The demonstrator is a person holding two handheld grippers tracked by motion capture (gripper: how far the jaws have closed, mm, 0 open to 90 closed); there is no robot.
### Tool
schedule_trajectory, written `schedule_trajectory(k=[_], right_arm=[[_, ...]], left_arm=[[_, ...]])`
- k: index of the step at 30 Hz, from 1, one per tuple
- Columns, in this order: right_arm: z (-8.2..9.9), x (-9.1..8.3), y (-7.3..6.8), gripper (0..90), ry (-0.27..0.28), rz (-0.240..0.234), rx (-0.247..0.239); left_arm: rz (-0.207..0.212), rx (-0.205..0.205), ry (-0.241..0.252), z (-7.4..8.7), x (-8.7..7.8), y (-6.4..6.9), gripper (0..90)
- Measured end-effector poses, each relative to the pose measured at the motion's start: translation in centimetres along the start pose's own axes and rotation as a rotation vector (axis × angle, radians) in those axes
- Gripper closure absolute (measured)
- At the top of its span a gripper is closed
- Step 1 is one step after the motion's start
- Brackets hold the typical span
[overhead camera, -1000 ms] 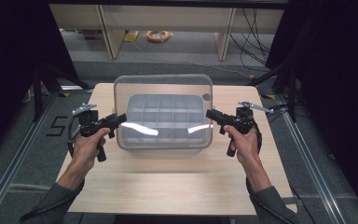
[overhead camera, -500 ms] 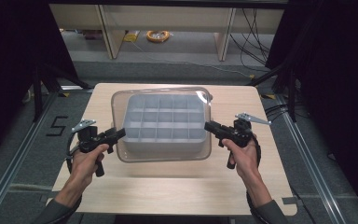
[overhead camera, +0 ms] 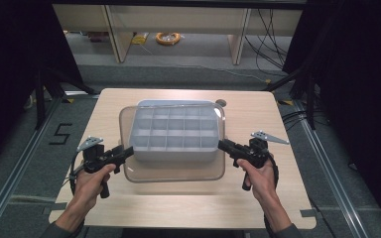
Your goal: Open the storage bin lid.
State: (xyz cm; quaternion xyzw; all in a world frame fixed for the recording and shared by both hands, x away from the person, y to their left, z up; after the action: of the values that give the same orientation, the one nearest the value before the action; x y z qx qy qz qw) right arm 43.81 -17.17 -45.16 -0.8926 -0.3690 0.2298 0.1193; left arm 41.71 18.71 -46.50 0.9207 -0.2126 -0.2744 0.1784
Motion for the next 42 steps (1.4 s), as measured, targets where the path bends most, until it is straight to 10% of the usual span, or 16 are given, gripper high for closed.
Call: schedule_trajectory(k=[42], right_arm=[[7.2, -3.0, -1.8, 69.7, -0.065, 0.009, 0.072]], left_arm=[[0.026, 0.018, -0.125, 6.5, -2.7, 0.2, 53.4]])
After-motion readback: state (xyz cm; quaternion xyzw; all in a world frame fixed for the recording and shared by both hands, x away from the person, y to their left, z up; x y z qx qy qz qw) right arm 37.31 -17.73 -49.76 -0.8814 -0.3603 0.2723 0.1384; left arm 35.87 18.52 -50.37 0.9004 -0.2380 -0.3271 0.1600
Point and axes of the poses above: each handheld gripper's, and its own axes: x roughly forward along the jaws, z roughly out of its underside, y roughly to its right, the point moved 7 cm from there along x, roughly forward along the jaws, and after that the axes turned 5 degrees about -x, right-handed, at the moved point
